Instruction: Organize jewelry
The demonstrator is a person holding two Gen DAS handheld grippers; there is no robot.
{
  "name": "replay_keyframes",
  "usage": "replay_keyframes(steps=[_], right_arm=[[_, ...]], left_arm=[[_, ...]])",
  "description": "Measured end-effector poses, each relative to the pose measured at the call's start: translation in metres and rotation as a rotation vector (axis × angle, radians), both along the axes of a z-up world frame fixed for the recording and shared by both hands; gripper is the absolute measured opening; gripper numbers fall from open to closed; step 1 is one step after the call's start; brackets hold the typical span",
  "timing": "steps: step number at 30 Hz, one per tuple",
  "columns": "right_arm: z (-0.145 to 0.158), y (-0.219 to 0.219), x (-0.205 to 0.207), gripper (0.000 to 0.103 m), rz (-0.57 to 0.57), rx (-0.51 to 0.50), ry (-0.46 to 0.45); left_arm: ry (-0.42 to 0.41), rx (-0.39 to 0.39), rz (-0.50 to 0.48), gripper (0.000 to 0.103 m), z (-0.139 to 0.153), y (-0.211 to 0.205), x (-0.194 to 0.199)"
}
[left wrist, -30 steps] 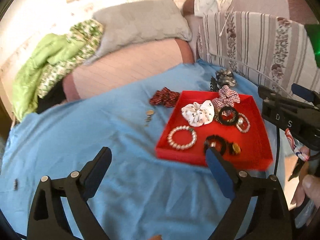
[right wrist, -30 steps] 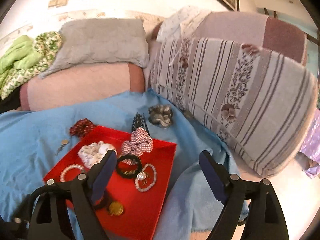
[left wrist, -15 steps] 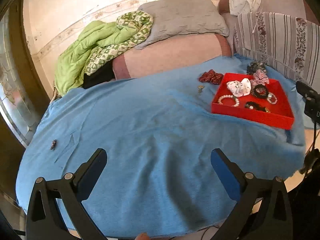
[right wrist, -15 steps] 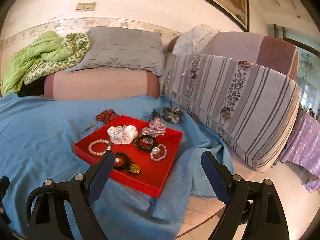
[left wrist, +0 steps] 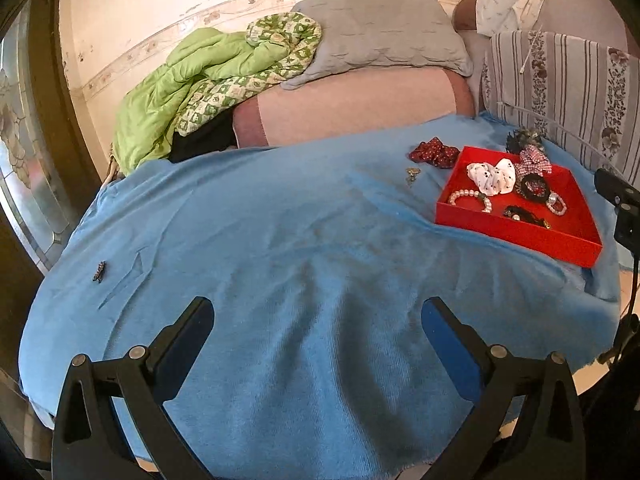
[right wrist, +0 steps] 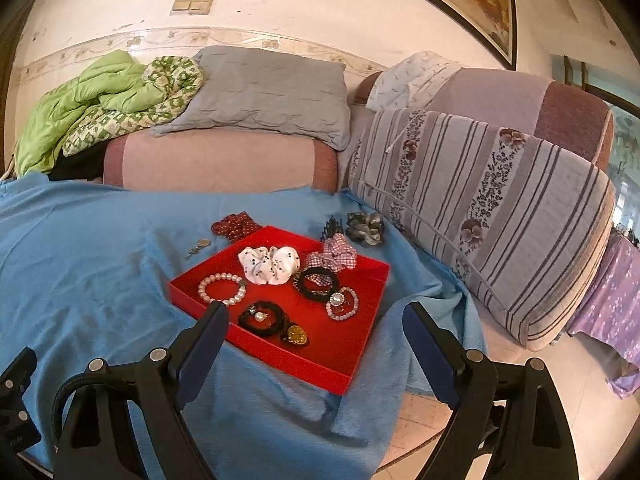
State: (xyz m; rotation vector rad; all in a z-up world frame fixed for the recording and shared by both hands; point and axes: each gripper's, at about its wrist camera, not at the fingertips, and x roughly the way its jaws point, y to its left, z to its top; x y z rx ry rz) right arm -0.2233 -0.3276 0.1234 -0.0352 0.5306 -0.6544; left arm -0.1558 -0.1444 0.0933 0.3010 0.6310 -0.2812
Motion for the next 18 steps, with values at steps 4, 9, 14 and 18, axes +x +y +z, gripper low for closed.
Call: replay_keyframes(steps=[4, 9, 14, 18], right_arm=[[-0.0007, 0.0006, 0.0025, 0.092, 0.005, 0.003, 0.001], [-0.0016, -0.0003, 0.0038, 0.092, 0.008, 0.007, 0.001], [-0.0023, 0.0005, 0.0044, 0.092, 0.007, 0.005, 0.009], [-0.0024, -0.0001, 0.0057, 0.092, 0.007, 0.004, 0.011]], left_arm=[[-0.002, 0.023, -0.008, 0.103, -0.0030, -0.0040, 0.0015], [-0.005, 0.028, -0.023, 0.103, -0.0041, -0.0076, -0.0007], [0.005, 0.016, -0.043, 0.103, -0.0043, -0.0083, -0.0017], [0.016, 0.011, -0.047, 0.103, -0.0047, -0.0089, -0.0016]])
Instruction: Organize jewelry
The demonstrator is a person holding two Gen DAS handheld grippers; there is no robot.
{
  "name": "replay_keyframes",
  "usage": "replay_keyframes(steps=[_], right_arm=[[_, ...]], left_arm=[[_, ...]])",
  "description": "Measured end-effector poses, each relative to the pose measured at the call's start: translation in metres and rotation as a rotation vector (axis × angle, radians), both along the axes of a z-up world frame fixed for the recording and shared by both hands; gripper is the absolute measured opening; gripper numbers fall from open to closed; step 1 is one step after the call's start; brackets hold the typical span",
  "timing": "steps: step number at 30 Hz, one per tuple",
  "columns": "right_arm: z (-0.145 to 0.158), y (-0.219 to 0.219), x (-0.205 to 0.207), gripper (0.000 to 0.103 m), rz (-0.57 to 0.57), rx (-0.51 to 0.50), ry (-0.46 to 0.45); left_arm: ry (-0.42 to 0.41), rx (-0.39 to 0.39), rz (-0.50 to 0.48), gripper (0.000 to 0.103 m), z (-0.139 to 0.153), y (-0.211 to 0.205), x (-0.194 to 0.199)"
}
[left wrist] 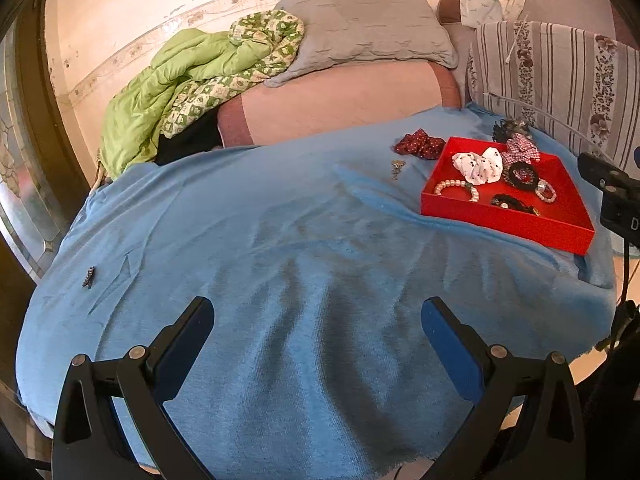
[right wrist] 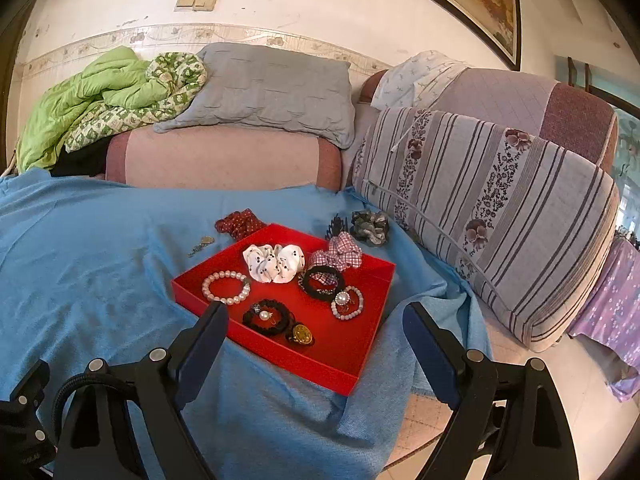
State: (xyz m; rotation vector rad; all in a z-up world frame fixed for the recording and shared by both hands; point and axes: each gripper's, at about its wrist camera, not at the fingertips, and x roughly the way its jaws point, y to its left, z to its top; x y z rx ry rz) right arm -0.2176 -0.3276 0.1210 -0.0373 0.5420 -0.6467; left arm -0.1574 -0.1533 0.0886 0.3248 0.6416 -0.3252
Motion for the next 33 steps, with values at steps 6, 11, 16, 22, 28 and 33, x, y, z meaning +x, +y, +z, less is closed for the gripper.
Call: replay_keyframes(steps=[6, 11, 16, 22, 28, 33], right_arm=[[0.0002, 0.0006, -0.0002, 0.092, 0.000, -0.001, 0.002], [0.0001, 0.0012, -0.0003, 0.092, -0.001, 0.000, 0.002], [0.0001, 0.0009, -0.0006, 0.092, 0.001, 0.000, 0.001], [0.0001, 0.0012, -0.0005, 0.092, -0.002, 0.000, 0.002], [0.0002, 0.0008, -0.0005, 0.092, 0.000, 0.001, 0.002], [0.0002, 0.0005, -0.0003, 0.092, 0.000, 0.000, 0.002]], left_arm=[[-0.006, 0.003, 0.005, 0.103, -0.0008, -0.0004, -0.0009], [-0.006, 0.007, 0.008, 0.103, -0.0018, -0.0006, -0.0013], [-0.009, 0.012, 0.010, 0.103, -0.0024, -0.0009, -0.0015], [-0.009, 0.015, 0.010, 0.103, -0.0034, -0.0001, -0.0017], [-0.007, 0.013, 0.010, 0.103, -0.0029, -0.0006, -0.0014], [-0.009, 0.016, 0.011, 0.103, -0.0037, 0.0010, -0.0015]])
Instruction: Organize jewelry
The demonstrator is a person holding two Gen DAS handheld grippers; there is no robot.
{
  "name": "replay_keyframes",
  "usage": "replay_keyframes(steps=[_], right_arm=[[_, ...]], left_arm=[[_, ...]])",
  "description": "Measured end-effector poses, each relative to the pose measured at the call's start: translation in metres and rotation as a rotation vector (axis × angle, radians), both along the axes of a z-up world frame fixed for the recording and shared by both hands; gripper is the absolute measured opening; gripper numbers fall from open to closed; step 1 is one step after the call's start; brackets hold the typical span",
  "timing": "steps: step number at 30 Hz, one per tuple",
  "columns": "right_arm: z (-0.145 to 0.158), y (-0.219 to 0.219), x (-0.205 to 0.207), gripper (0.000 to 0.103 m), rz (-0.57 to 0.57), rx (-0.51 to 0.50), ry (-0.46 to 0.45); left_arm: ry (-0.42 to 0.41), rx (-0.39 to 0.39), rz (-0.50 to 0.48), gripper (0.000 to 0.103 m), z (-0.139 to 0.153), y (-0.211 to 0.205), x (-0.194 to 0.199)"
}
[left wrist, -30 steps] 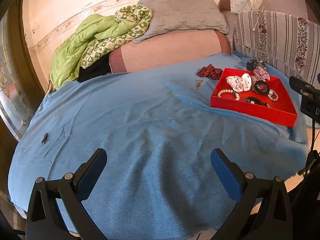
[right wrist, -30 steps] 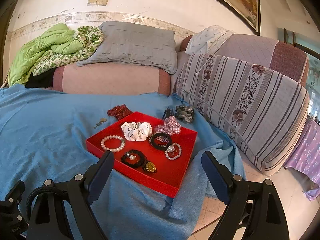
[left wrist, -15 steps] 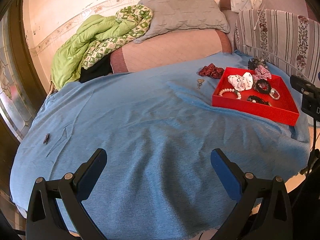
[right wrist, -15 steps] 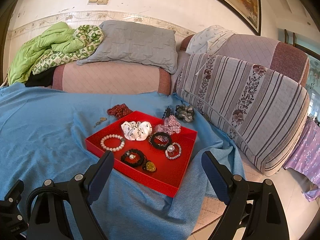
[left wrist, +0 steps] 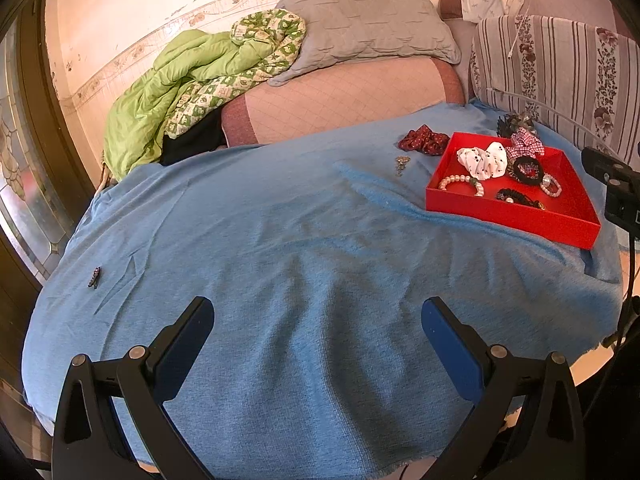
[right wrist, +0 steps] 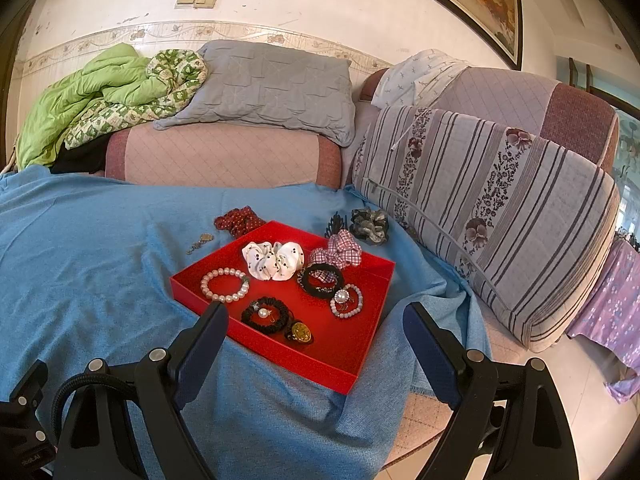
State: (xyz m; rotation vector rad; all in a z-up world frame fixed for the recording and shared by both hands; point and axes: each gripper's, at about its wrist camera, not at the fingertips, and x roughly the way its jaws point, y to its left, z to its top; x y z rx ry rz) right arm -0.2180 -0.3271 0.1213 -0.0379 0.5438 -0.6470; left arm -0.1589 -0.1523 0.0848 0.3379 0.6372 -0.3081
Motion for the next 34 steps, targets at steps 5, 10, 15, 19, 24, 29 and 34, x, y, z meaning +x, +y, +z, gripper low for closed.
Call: replay_keyframes(steps=[5, 10, 15, 19, 24, 29, 34], right_arm=[[0.000, 0.000, 0.000, 0.092, 0.000, 0.000, 0.000], [0.000, -0.001, 0.001, 0.092, 0.001, 0.000, 0.001], [0.000, -0.001, 0.001, 0.092, 0.001, 0.000, 0.001], [0.000, -0.001, 0.001, 0.092, 0.001, 0.001, 0.002], [0.000, -0.002, 0.000, 0.092, 0.002, 0.001, 0.002], [0.000, -0.002, 0.000, 0.092, 0.002, 0.000, 0.001], [0.000, -0.003, 0.000, 0.092, 0.004, 0.003, 0.000]], left_arm=[[0.000, 0.001, 0.000, 0.103, 0.000, 0.000, 0.000], [-0.001, 0.001, 0.000, 0.103, 0.001, 0.000, 0.000], [0.000, 0.000, -0.001, 0.103, 0.001, 0.000, 0.000], [0.001, 0.001, -0.002, 0.103, 0.000, 0.001, 0.001], [0.001, 0.003, -0.002, 0.103, 0.000, 0.001, 0.001], [0.008, 0.002, -0.004, 0.103, 0.000, 0.001, 0.001], [0.031, -0.030, 0.013, 0.103, 0.002, 0.021, 0.002]])
